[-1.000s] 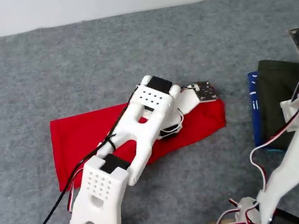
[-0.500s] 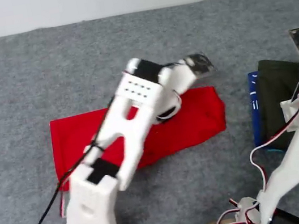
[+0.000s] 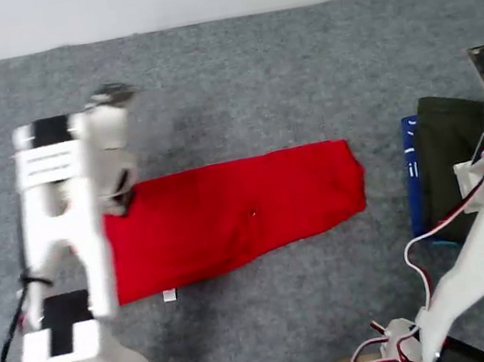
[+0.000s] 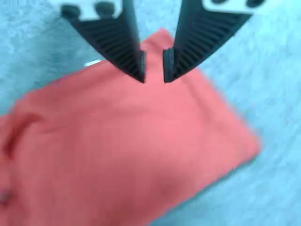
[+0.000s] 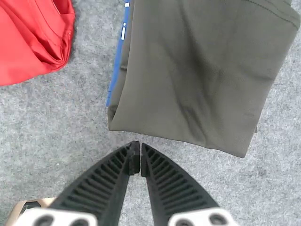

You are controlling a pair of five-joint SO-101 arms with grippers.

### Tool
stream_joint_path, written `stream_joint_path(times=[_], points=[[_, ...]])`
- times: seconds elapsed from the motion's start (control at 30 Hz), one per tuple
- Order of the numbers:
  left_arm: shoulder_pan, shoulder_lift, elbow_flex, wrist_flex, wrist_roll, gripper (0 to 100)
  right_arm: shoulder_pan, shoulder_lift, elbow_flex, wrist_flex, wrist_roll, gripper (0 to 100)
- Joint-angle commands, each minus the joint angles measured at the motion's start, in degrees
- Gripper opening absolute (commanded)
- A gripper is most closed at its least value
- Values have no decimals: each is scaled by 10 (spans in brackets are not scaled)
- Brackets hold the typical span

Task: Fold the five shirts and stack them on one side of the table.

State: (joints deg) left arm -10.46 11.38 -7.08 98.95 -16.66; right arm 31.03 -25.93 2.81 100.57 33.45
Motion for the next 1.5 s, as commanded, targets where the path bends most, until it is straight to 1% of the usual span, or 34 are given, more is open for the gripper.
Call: stream_joint_path(times=[0.0,0.1,0.27,0.37,0.47,0.57,0.7,0.77,0.83,0.93,0.97,1.1,1.2,1.37,1.47], points=[[-82,-36,5,-1,18,208,2,-11,-3,22,-1,15],[-119,-17,7,-10,36,258,2,-11,-3,22,-1,15],[-120,69,4,-11,39,265,2,-11,-3,22,0,15],[-120,118,-2,-32,45,265,4,-11,-3,22,0,15],[-105,156,0,-52,55,263,4,-11,-3,22,25,15],[-89,188,-2,-55,57,261,5,-14,-3,22,39,15],[-69,230,0,-98,115,259,5,-15,-3,22,39,15],[-56,254,0,-109,129,227,5,-15,-3,22,39,15],[-40,264,-5,-111,124,158,5,-15,-3,22,39,15],[-35,262,-11,-108,101,33,6,-15,-3,22,39,15],[-35,260,-11,-107,98,10,6,-15,-3,22,39,15],[-31,245,-10,-91,106,13,6,-15,-3,22,39,15],[-10,213,-12,-72,118,13,6,-16,-4,22,39,15],[57,105,-12,-18,127,13,6,-16,-4,22,39,15],[105,38,-12,7,171,13,6,-15,-3,22,39,15]])
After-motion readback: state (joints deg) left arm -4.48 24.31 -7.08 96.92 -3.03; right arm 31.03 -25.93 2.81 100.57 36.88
